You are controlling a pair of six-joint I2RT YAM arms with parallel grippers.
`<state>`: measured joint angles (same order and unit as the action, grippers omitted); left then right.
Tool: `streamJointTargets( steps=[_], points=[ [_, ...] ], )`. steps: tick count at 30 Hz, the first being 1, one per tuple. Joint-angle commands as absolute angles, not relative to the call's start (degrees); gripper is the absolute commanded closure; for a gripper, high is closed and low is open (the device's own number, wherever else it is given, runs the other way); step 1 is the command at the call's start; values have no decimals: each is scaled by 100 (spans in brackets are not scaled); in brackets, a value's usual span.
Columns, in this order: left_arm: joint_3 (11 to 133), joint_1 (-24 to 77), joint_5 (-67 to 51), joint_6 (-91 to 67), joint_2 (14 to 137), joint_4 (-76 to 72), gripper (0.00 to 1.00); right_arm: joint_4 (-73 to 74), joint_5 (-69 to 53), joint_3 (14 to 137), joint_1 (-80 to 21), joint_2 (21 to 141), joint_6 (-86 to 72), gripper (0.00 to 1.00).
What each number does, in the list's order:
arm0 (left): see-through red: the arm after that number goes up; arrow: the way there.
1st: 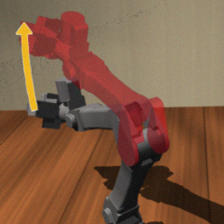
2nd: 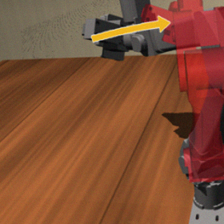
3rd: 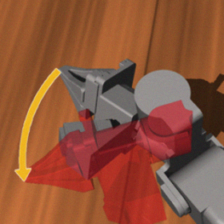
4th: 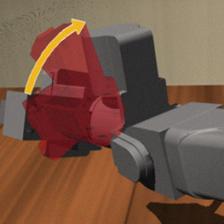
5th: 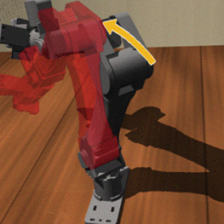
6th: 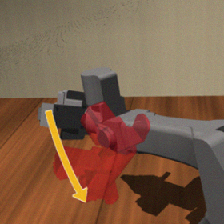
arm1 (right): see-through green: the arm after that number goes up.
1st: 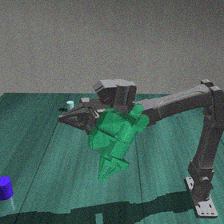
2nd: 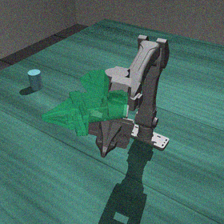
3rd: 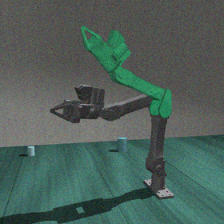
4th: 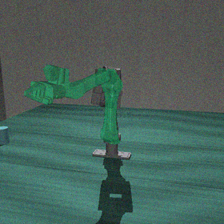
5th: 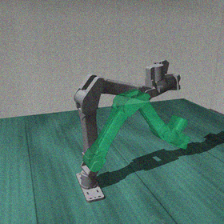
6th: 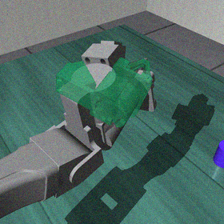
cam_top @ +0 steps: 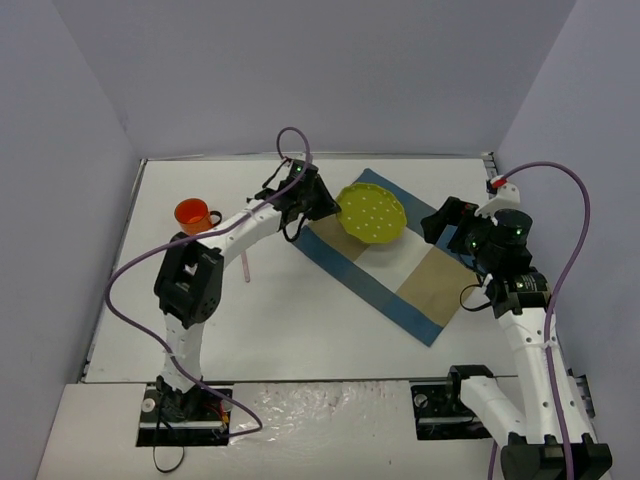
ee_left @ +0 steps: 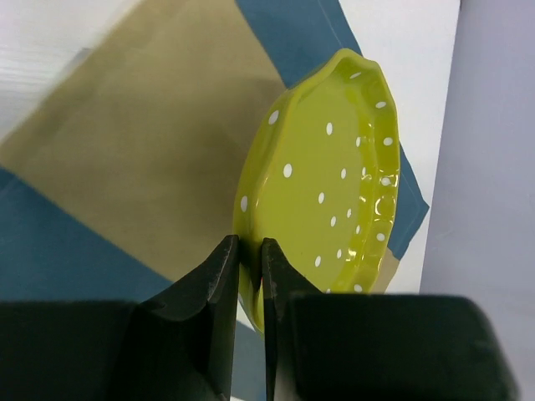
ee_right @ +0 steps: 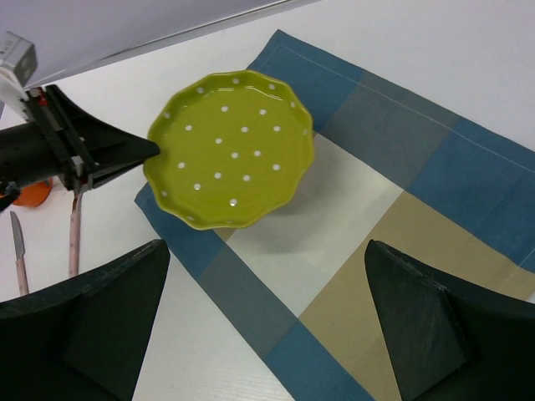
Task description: Set the dinner table for one person
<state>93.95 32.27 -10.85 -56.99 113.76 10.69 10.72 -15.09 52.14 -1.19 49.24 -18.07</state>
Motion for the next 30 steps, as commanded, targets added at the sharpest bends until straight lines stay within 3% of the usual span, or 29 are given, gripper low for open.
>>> streamJointTargets(
  steps=[1, 13, 30],
  points=[
    [10217, 3491, -1441, -6146, 11354, -284, 100, 820, -1626, 5256, -144, 4814, -1854, 0],
    [10790, 3868, -1678, -6303, 12255, -632, 100, 1003, -1582, 5247, -141, 4710, -1827, 0],
    [9901, 3941, -1793, -6199, 12653, -788, 100, 1050, -1521, 5101, -145, 4689, -1803, 0]
  ],
)
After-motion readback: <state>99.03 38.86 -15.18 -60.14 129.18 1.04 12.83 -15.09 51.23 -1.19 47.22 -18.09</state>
